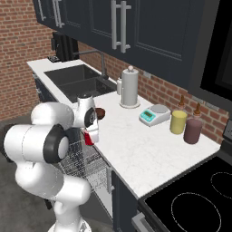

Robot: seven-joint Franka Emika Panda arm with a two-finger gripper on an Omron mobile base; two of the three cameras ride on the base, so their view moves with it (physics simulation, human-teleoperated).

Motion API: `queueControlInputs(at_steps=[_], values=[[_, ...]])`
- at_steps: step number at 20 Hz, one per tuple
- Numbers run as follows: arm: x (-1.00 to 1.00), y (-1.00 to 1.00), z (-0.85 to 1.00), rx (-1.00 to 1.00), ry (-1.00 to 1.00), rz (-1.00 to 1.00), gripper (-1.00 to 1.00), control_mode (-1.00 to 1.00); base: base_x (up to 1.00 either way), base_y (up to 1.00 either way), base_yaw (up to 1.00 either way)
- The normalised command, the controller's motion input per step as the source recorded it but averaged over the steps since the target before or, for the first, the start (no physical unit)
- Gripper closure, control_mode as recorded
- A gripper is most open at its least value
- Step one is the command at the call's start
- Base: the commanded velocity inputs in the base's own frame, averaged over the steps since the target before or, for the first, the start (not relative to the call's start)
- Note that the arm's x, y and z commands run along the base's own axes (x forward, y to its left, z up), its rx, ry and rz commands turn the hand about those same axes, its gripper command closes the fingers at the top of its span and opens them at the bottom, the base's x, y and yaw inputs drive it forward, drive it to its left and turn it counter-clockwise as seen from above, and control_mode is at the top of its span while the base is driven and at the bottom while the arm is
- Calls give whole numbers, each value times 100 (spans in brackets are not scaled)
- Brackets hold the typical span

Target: Pick up the cup and bowl from the counter, place them in the dishwasher, and close the dishwasher door.

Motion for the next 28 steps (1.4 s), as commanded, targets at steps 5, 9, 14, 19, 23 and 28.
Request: queueControlInputs(at_steps=[5, 9, 14, 19, 23, 28], values=[[-75, 29, 0, -3, 0, 0, 100, -100, 0, 0, 0], [-48, 43, 0, -4, 1, 0, 100, -100, 0, 0, 0], [-7, 42, 0, -1, 9, 0, 100, -100, 0, 0, 0], [1, 38, 0, 0, 15, 0, 100, -100, 0, 0, 0], [11, 40, -8, 0, 10, 0, 100, -100, 0, 0, 0], [11, 44, -22, -2, 6, 0, 100, -100, 0, 0, 0]])
